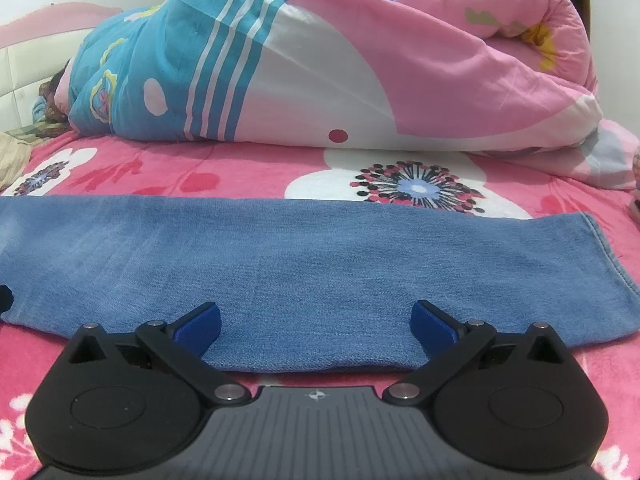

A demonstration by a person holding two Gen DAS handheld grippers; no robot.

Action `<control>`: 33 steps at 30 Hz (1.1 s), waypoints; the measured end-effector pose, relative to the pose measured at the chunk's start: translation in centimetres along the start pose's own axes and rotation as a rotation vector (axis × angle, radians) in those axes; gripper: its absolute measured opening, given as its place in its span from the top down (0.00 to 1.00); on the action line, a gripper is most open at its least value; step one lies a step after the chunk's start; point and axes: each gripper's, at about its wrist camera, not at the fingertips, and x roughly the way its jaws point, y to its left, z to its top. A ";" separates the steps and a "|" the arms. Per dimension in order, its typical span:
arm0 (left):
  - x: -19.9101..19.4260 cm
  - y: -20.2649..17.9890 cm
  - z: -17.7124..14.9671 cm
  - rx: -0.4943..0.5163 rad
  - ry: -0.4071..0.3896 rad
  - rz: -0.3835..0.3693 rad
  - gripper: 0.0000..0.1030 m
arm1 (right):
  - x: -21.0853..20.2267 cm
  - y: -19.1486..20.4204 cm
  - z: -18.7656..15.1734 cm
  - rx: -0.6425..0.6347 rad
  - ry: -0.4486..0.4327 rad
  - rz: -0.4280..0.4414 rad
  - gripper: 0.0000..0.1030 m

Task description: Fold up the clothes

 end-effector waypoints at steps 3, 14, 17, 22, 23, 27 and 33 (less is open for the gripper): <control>0.0 -0.1 0.0 0.001 0.000 0.000 0.00 | 0.1 0.3 0.3 -0.014 0.020 -0.013 0.00; 0.0 -0.1 0.0 0.009 0.000 0.004 0.00 | -0.7 -0.3 4.3 0.041 0.005 -0.088 0.04; 0.0 -0.1 0.0 0.013 -0.001 0.006 0.00 | 1.1 -0.8 4.1 0.039 0.039 -0.097 0.21; 0.0 -0.2 0.0 0.015 -0.002 0.007 0.00 | 0.3 -2.3 1.3 0.029 0.056 -0.080 0.32; 0.0 -0.2 0.0 0.016 -0.001 0.008 0.00 | -0.5 -2.6 0.8 0.026 0.050 -0.078 0.34; 0.1 -0.4 0.0 0.023 0.001 0.014 0.00 | -4.1 -4.8 -0.9 0.058 0.063 -0.087 0.44; 0.1 -0.3 0.0 0.020 -0.001 0.013 0.00 | -8.0 -10.3 -2.5 0.276 0.057 -0.127 0.59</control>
